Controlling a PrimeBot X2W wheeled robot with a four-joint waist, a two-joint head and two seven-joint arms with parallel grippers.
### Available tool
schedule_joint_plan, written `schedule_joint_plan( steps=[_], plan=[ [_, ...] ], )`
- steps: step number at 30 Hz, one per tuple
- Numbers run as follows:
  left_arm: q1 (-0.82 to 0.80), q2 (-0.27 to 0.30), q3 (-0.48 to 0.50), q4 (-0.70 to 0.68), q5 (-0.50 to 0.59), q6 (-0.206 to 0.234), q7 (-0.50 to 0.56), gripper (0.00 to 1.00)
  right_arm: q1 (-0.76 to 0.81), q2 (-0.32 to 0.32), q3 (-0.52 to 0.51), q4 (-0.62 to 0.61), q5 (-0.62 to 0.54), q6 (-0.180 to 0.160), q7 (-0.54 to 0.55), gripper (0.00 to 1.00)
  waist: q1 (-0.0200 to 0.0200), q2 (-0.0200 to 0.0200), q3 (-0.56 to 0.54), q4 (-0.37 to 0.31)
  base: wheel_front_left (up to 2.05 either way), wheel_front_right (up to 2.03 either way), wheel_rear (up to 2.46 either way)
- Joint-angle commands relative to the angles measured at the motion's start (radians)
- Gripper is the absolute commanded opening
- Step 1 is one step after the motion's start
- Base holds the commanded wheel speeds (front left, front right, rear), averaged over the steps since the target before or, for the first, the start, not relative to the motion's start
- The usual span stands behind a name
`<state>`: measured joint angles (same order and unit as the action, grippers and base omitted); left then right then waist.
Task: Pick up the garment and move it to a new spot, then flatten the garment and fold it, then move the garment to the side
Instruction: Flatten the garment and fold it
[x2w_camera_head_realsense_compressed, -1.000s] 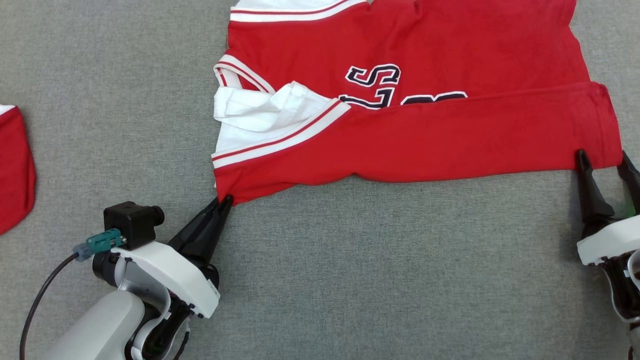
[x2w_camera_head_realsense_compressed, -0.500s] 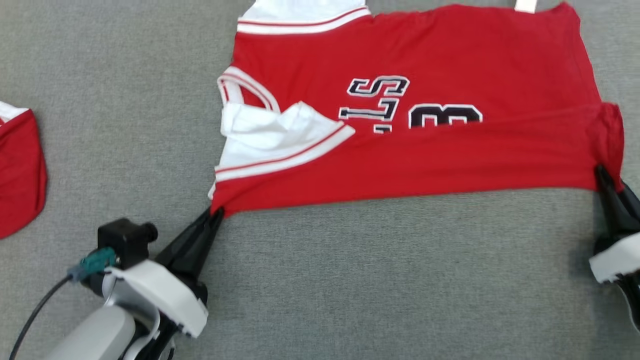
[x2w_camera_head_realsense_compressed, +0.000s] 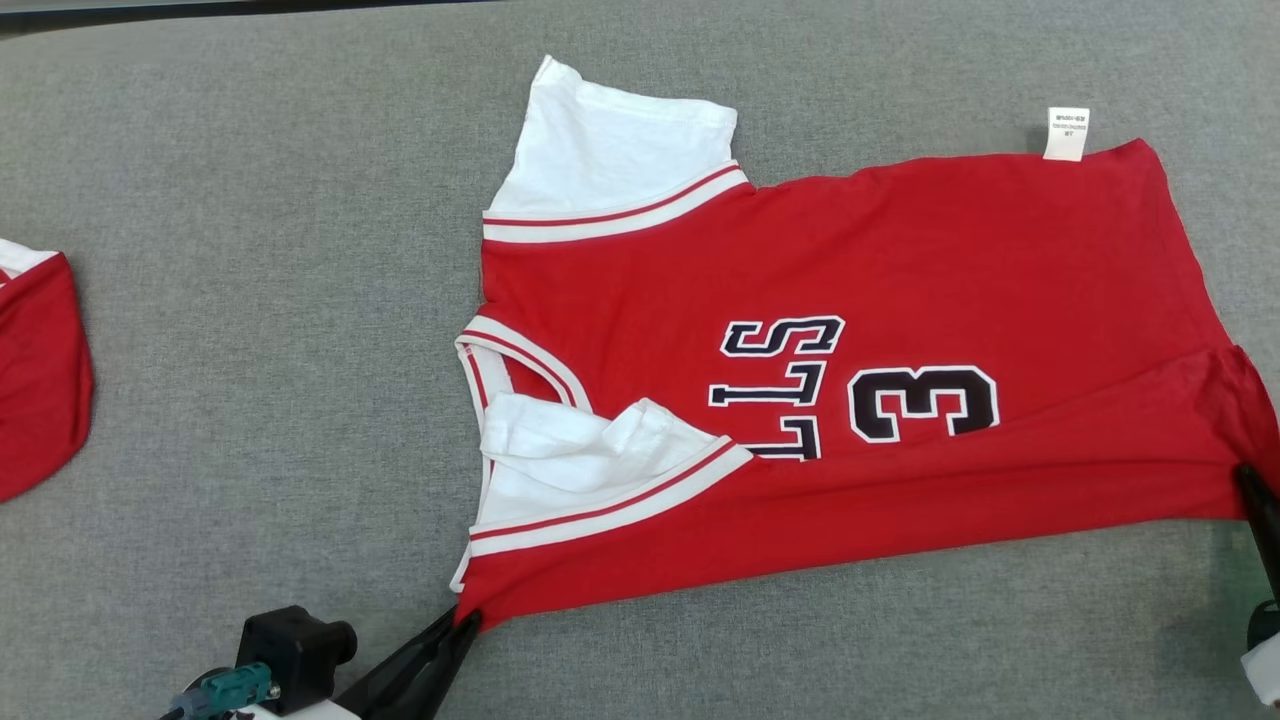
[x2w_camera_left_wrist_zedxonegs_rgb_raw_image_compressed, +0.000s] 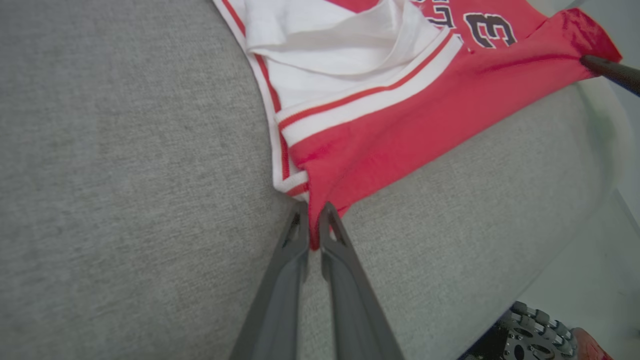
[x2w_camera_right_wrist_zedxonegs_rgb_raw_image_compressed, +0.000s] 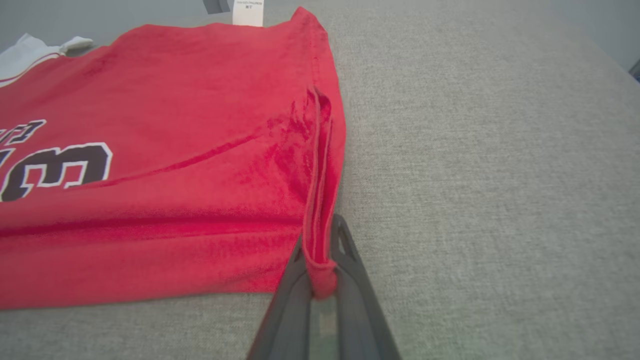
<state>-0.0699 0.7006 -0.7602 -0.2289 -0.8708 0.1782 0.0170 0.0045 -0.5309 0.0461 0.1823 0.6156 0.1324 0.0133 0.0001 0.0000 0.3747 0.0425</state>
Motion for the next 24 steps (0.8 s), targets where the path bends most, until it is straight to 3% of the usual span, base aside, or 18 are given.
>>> schedule_joint_plan(
  steps=[1, 2, 3, 4, 5, 7, 8, 9, 10, 17, 22, 24],
  plan=[
    [0.014, 0.016, 0.004, -0.013, -0.002, 0.014, 0.003, 0.0, 0.026, 0.01, -0.028, -0.028, -0.006, -0.003, 0.021, 0.0, -0.0001, 0.0, 0.0, 0.003, 0.0, 0.0, 0.0],
    [0.014, 0.016, 0.004, -0.013, -0.002, 0.014, 0.003, 0.0, 0.026, 0.01, -0.028, -0.028, -0.006, -0.003, 0.021, 0.0, -0.0001, 0.0, 0.0, 0.003, 0.0, 0.0, 0.0],
    [0.02, 0.016, 0.004, -0.02, -0.005, 0.02, 0.005, 0.0, 0.04, 0.019, -0.041, -0.042, -0.008, -0.003, 0.035, 0.08, -0.0001, 0.0, 0.0, 0.005, 0.0, 0.0, 0.0],
    [0.023, 0.017, 0.003, -0.024, -0.005, 0.021, 0.004, 0.0, 0.052, 0.029, -0.053, -0.057, -0.01, -0.003, 0.049, 0.41, -0.0001, 0.0, 0.0, 0.007, 0.0, 0.0, 0.0],
    [0.022, 0.016, 0.002, -0.024, -0.004, 0.024, 0.005, 0.0, 0.06, 0.038, -0.066, -0.07, -0.014, -0.003, 0.062, 0.96, -0.0001, 0.0, -0.001, 0.008, 0.0, 0.0, 0.0],
    [0.016, 0.016, -0.006, -0.022, 0.008, 0.026, 0.01, 0.0, 0.075, 0.065, -0.097, -0.1, -0.007, -0.003, 0.081, 1.0, -0.0001, 0.0, -0.005, 0.012, 0.0, 0.0, 0.0],
    [0.011, 0.016, -0.01, -0.021, 0.014, 0.028, 0.013, 0.05, 0.085, 0.073, -0.109, -0.119, -0.006, -0.003, 0.093, 1.0, -0.0001, 0.0, -0.006, 0.014, 0.0, 0.0, 0.0],
    [0.008, 0.012, -0.01, -0.021, 0.017, 0.032, 0.015, 0.31, 0.096, 0.079, -0.126, -0.138, -0.012, -0.003, 0.102, 1.0, -0.0001, 0.0, -0.008, 0.016, 0.0, 0.0, 0.0],
    [0.005, 0.011, -0.007, -0.024, 0.021, 0.04, 0.013, 1.0, 0.107, 0.084, -0.142, -0.159, -0.019, -0.003, 0.111, 1.0, -0.0001, 0.0, -0.009, 0.018, 0.0, 0.0, 0.0],
    [0.006, 0.053, 0.044, -0.132, 0.02, 0.092, 0.011, 1.0, 0.166, 0.123, -0.233, -0.325, -0.078, -0.002, 0.151, 1.0, -0.0001, 0.0, -0.007, 0.015, 0.0, 0.0, 0.0],
    [-0.122, 0.125, 0.15, -0.218, 0.053, 0.125, 0.032, 1.0, 0.122, 0.155, -0.201, -0.382, -0.113, -0.002, 0.153, 1.0, -0.0001, 0.0, 0.013, 0.011, 0.0, 0.0, 0.0],
    [-0.217, 0.12, 0.177, -0.21, 0.052, 0.105, 0.063, 1.0, 0.09, 0.157, -0.17, -0.381, -0.124, -0.002, 0.152, 1.0, -0.0001, 0.0, 0.035, 0.0, 0.0, 0.0, 0.0]
  ],
)
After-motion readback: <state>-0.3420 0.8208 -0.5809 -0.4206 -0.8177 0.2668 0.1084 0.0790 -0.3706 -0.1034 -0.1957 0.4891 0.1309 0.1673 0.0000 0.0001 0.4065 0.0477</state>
